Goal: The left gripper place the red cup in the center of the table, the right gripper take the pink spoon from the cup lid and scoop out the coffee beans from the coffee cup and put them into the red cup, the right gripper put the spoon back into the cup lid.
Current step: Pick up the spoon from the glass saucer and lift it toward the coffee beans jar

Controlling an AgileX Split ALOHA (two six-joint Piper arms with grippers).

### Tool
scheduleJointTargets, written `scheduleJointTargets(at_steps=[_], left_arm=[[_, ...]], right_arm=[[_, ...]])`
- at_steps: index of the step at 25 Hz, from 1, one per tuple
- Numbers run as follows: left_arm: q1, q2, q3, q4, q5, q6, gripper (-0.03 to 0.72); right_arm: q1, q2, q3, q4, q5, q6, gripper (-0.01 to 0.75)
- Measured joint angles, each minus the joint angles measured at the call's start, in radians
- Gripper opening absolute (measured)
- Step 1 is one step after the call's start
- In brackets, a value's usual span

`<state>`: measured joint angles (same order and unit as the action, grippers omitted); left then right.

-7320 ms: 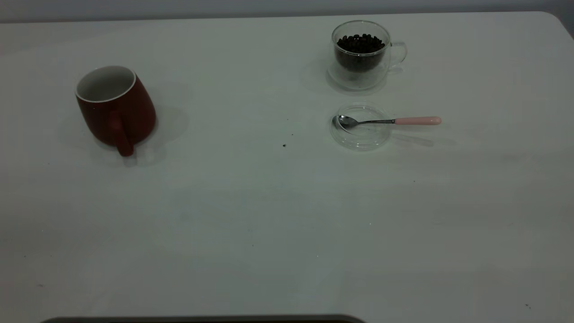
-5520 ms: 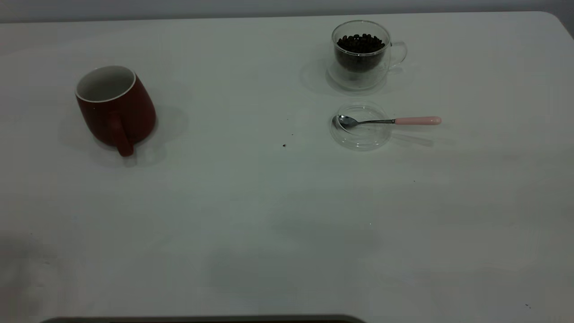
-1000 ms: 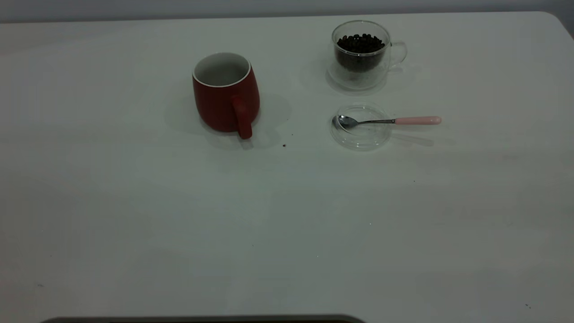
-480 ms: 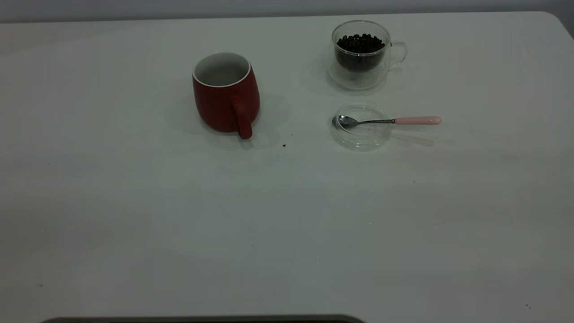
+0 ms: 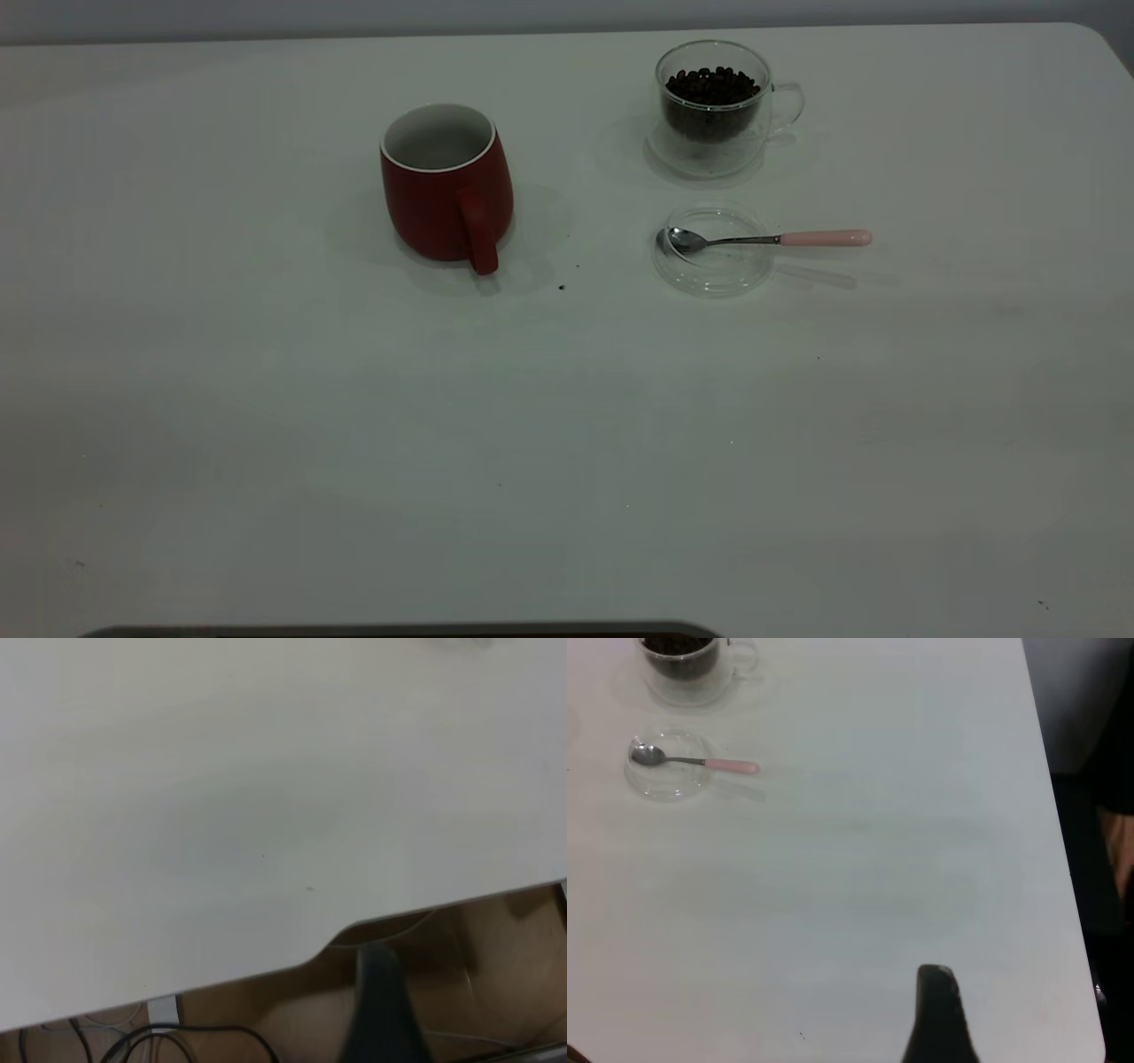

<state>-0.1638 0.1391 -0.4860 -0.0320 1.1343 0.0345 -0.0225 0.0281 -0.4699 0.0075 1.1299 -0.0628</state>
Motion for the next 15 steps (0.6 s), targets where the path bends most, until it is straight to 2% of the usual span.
scheduleJointTargets(at_steps=[15], left_arm=[[0.0, 0.0, 0.0, 0.0, -0.001, -0.007, 0.588]], right_arm=[[0.0, 0.0, 0.0, 0.0, 0.0, 0.0, 0.581]])
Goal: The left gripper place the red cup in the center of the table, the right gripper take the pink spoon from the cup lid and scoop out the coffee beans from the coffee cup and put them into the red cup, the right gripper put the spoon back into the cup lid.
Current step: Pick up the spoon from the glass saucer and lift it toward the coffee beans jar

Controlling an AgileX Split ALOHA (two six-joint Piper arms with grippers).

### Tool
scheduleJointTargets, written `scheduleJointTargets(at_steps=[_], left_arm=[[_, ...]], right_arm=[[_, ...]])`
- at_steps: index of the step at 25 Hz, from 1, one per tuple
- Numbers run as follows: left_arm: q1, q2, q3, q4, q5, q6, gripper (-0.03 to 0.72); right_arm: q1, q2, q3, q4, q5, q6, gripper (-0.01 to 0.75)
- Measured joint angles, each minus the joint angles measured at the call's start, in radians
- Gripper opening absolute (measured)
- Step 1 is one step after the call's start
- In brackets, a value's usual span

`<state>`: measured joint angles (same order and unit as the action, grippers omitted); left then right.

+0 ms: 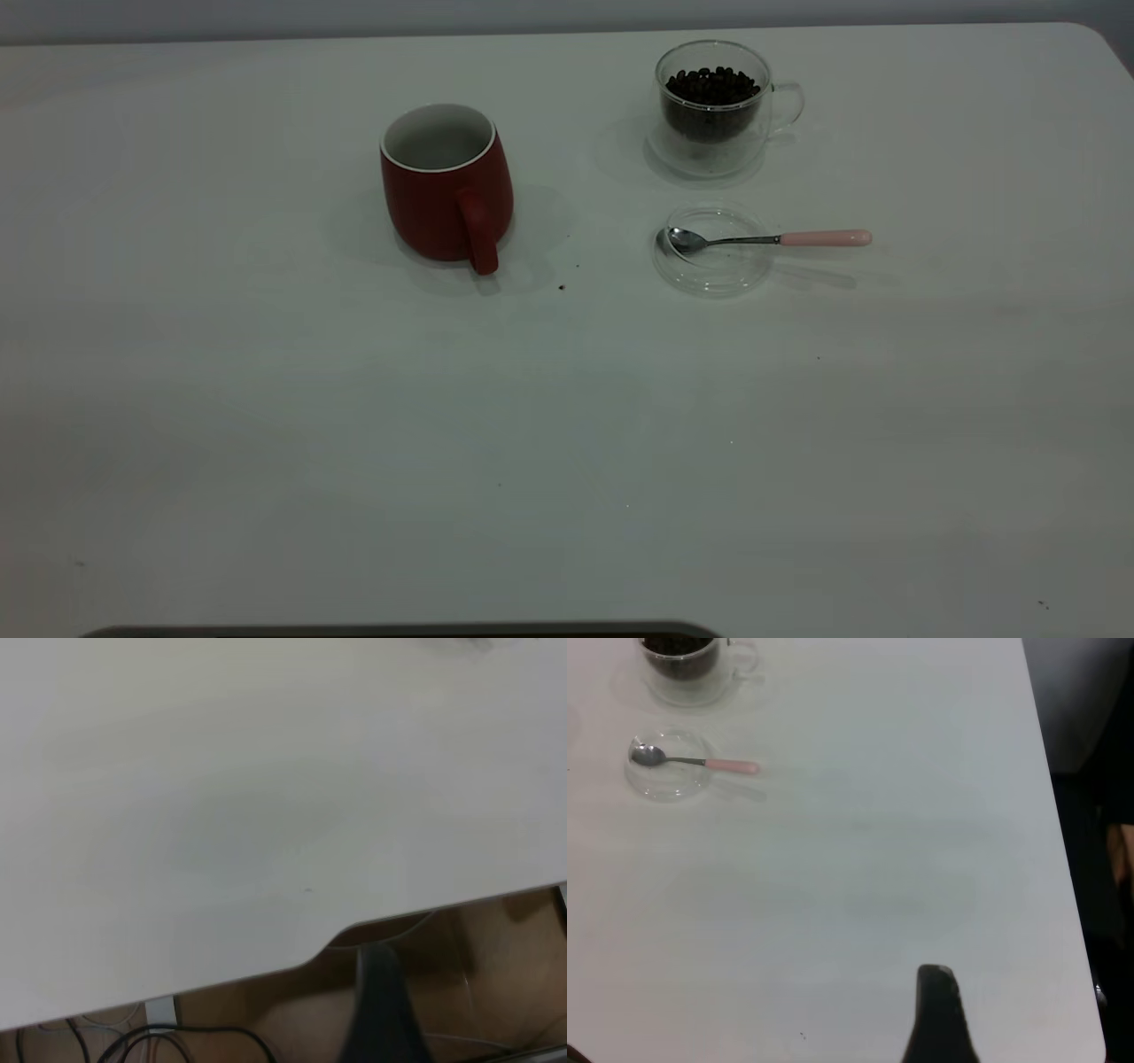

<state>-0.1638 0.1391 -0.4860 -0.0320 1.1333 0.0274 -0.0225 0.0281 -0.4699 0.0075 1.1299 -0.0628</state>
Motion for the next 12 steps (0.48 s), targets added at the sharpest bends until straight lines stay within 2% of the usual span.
scheduleJointTargets(at_steps=[12], left_arm=[[0.0, 0.0, 0.0, 0.0, -0.001, 0.0, 0.588]], right_arm=[[0.0, 0.0, 0.0, 0.041, -0.004, 0.008, 0.581]])
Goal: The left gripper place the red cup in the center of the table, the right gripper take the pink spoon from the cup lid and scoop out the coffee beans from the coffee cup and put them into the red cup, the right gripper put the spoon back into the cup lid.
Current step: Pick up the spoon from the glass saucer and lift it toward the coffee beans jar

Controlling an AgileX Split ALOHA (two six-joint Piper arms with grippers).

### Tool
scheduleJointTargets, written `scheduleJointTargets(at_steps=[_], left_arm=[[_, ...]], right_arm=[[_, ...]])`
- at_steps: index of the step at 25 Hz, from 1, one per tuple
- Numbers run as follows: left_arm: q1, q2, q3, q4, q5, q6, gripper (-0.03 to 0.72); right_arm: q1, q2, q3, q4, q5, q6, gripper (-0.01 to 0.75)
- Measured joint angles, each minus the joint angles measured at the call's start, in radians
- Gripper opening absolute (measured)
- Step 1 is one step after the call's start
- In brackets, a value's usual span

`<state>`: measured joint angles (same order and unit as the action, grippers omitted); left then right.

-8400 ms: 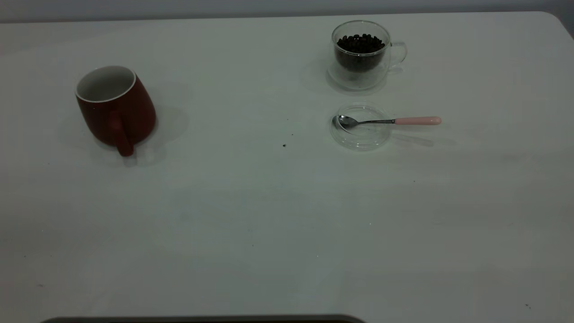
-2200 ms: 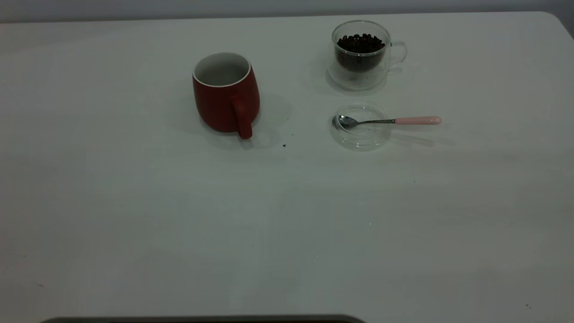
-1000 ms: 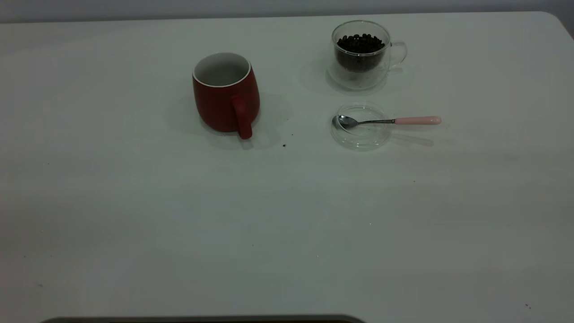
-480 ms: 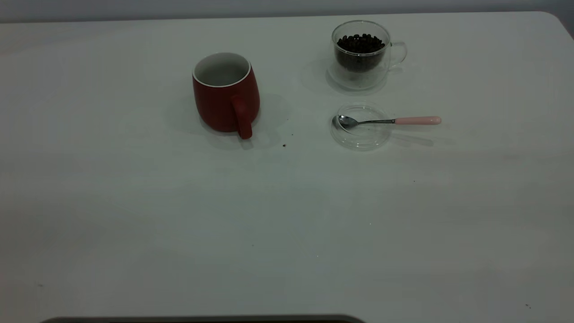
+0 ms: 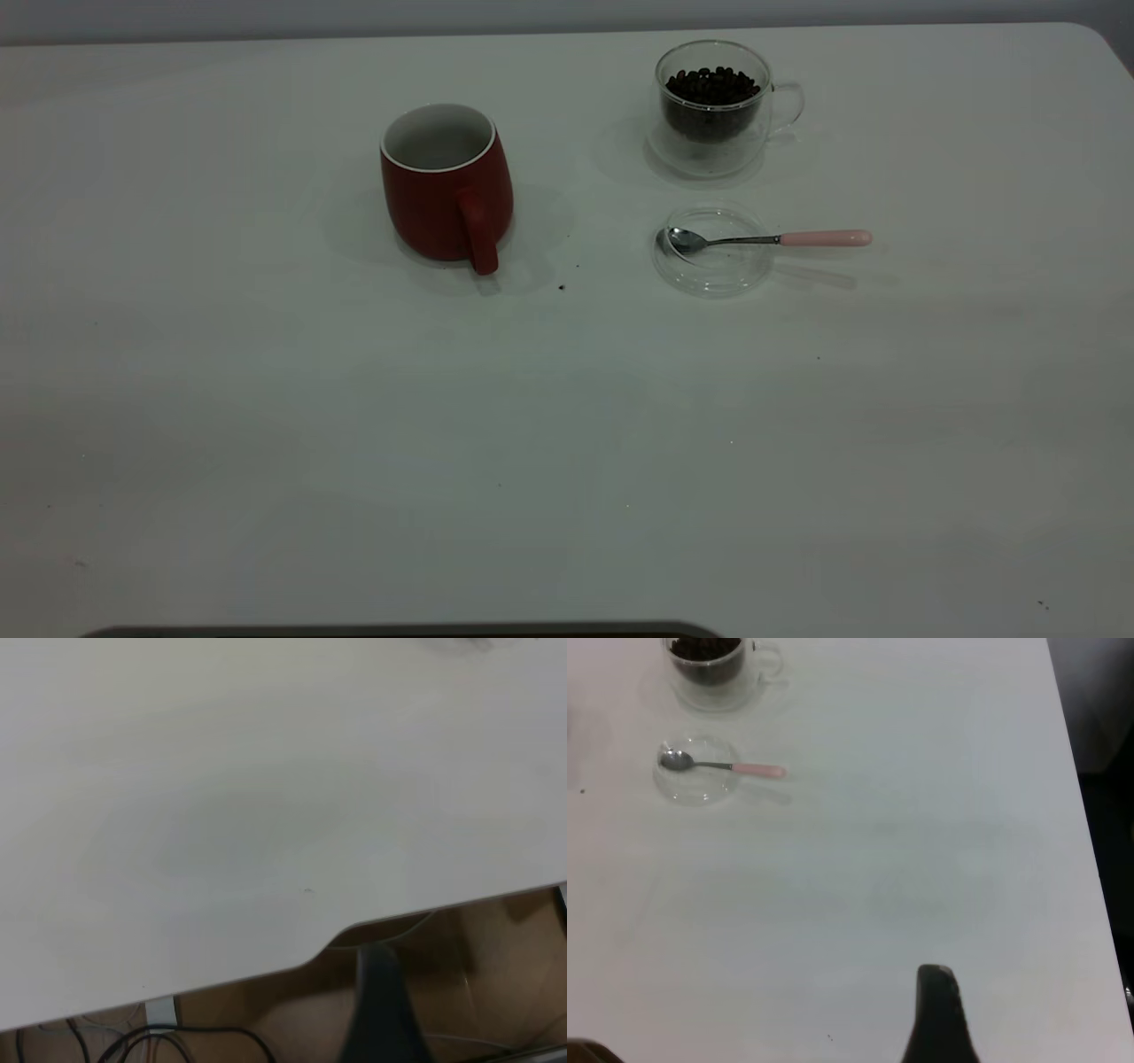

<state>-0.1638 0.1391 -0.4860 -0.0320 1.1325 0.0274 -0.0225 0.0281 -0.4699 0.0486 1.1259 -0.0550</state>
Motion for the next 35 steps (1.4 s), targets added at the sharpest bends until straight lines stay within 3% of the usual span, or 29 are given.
scheduleJointTargets(at_steps=[3, 6, 11, 19, 28, 35], left_arm=[[0.0, 0.0, 0.0, 0.0, 0.0, 0.0, 0.588], [0.0, 0.0, 0.0, 0.0, 0.0, 0.0, 0.588], [0.0, 0.0, 0.0, 0.0, 0.0, 0.0, 0.588], [0.0, 0.0, 0.0, 0.0, 0.0, 0.002, 0.588], [0.0, 0.0, 0.0, 0.0, 0.0, 0.002, 0.588], [0.0, 0.0, 0.0, 0.0, 0.0, 0.002, 0.588]], right_arm=[[0.0, 0.025, -0.016, -0.006, -0.032, 0.003, 0.59], [0.0, 0.143, -0.065, -0.028, -0.133, -0.002, 0.627], [0.0, 0.532, -0.216, -0.033, -0.229, -0.007, 0.697], [0.0, 1.151, -0.433, 0.096, -0.276, -0.026, 0.7], [-0.003, 1.603, -0.499, 0.415, -0.405, -0.251, 0.699], [-0.098, 1.819, -0.503, 0.806, -0.403, -0.562, 0.697]])
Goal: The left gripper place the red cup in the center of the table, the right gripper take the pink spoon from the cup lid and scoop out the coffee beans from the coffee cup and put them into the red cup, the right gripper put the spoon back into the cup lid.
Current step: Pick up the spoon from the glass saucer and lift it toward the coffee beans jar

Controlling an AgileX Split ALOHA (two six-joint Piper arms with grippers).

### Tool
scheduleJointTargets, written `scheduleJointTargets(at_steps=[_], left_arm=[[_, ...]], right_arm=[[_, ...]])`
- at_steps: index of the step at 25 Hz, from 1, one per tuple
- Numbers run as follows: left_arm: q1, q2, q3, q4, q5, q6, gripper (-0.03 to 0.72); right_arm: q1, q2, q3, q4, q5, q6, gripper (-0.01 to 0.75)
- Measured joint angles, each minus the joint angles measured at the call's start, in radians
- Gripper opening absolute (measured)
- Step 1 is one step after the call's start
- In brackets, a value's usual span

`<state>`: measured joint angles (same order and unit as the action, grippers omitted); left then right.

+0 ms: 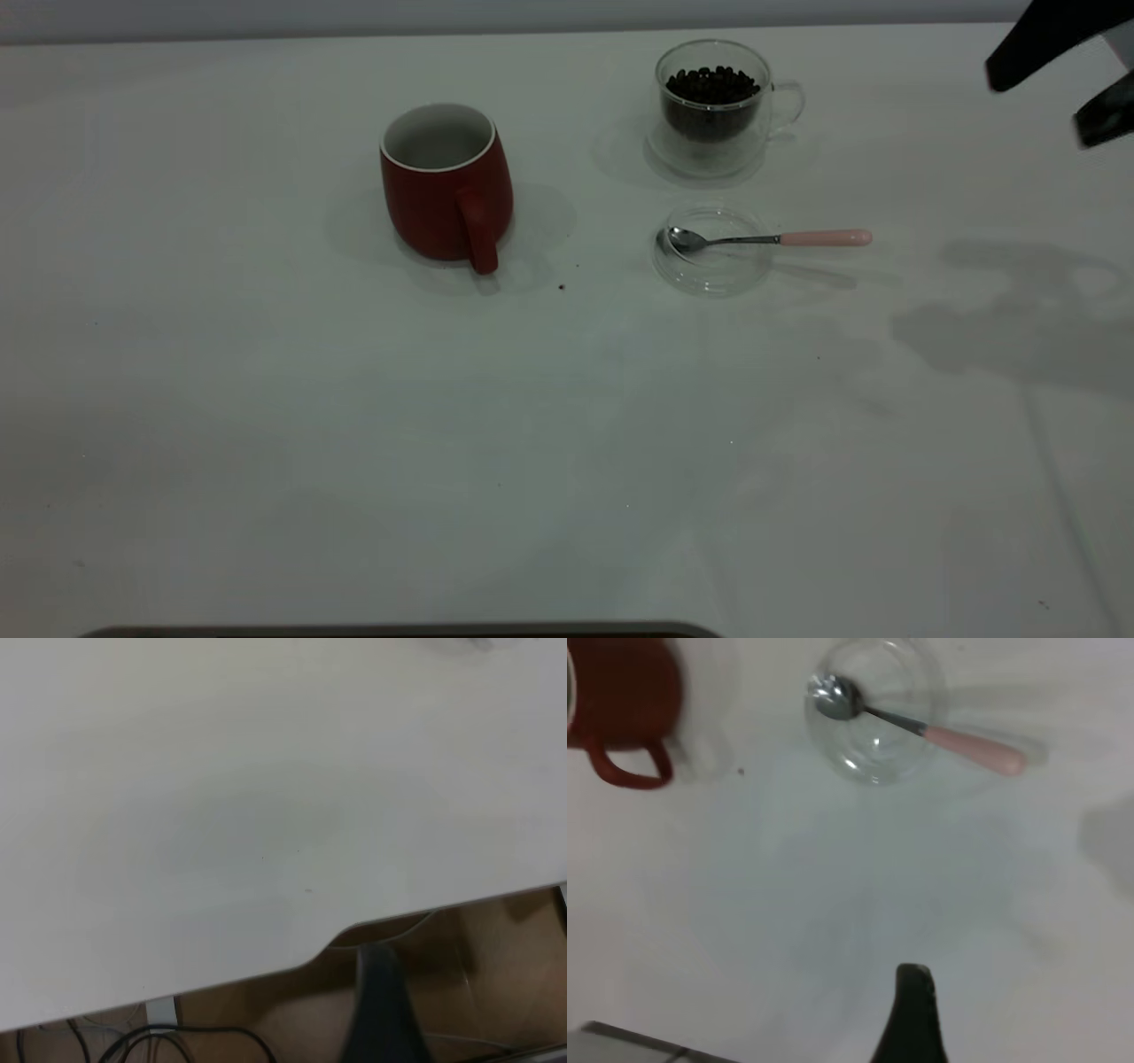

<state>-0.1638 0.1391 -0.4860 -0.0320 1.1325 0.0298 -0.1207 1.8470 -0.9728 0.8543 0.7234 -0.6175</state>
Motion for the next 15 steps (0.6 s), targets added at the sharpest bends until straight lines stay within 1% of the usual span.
scheduleJointTargets(at_steps=[4, 15], left_arm=[[0.0, 0.0, 0.0, 0.0, 0.0, 0.0, 0.588], [0.0, 0.0, 0.0, 0.0, 0.0, 0.0, 0.588]], right_arm=[[-0.015, 0.117, 0.0, 0.171, 0.0, -0.125, 0.697], [-0.015, 0.411, -0.01, 0.636, 0.007, -0.478, 0.691]])
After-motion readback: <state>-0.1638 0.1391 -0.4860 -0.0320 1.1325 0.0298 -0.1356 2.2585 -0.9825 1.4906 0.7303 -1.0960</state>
